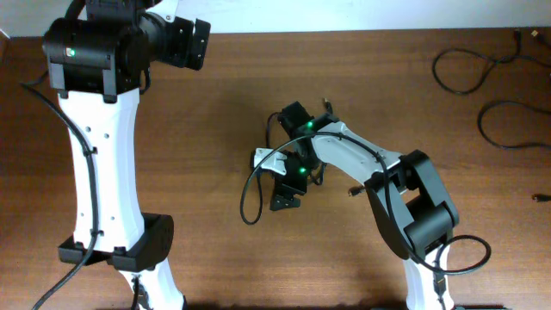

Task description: Untangle cables

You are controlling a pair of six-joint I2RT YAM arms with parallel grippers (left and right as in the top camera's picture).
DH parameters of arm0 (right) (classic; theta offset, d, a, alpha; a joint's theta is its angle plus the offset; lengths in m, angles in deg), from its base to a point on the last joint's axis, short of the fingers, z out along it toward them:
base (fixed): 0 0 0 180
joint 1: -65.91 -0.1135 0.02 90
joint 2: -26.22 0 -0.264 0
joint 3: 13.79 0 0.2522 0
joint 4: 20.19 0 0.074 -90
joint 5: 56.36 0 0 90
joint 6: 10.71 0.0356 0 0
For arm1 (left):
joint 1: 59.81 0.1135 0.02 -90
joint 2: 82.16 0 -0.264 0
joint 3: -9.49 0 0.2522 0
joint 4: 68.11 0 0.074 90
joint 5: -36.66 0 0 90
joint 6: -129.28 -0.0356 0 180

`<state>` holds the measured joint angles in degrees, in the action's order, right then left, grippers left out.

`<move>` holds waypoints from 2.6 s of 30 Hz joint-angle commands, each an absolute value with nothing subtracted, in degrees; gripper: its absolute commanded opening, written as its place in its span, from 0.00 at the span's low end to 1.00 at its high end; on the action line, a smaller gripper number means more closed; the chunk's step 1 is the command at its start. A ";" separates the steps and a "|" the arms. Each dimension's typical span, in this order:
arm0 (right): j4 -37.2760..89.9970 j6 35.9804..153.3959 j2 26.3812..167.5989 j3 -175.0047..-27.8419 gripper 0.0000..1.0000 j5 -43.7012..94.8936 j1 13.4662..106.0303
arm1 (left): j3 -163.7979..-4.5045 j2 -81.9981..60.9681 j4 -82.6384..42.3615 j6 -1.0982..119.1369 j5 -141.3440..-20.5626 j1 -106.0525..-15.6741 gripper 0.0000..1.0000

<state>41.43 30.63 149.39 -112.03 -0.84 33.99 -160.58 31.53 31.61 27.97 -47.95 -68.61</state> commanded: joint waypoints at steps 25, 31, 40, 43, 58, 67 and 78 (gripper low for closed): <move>42.39 56.24 125.57 -135.01 0.04 3.38 57.86 | -161.24 30.41 33.97 28.71 -52.65 -68.26 0.99; 38.63 69.33 125.15 -147.99 0.04 4.89 85.22 | -161.24 30.41 33.86 28.71 -52.76 -68.28 0.99; 36.16 69.27 125.15 -155.18 0.04 7.44 116.06 | -161.11 30.41 33.92 28.71 -55.56 -68.28 0.99; 36.45 69.07 125.68 -155.16 0.04 8.19 122.29 | -161.11 30.43 34.23 28.71 -55.56 -68.28 0.99; 43.27 68.85 148.63 -154.46 0.10 9.91 119.89 | -161.07 31.40 28.20 28.71 -66.00 -68.28 0.99; 43.53 71.21 121.81 -155.29 0.99 -12.95 112.41 | -161.07 31.40 29.68 27.32 -65.57 -68.26 0.99; 34.94 56.61 94.29 -127.86 0.99 -11.68 70.71 | -160.76 31.40 32.53 25.46 -65.54 -68.26 0.99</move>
<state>37.91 61.90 108.80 -140.34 -18.72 72.79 -160.58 31.61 32.09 26.38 -65.15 -68.61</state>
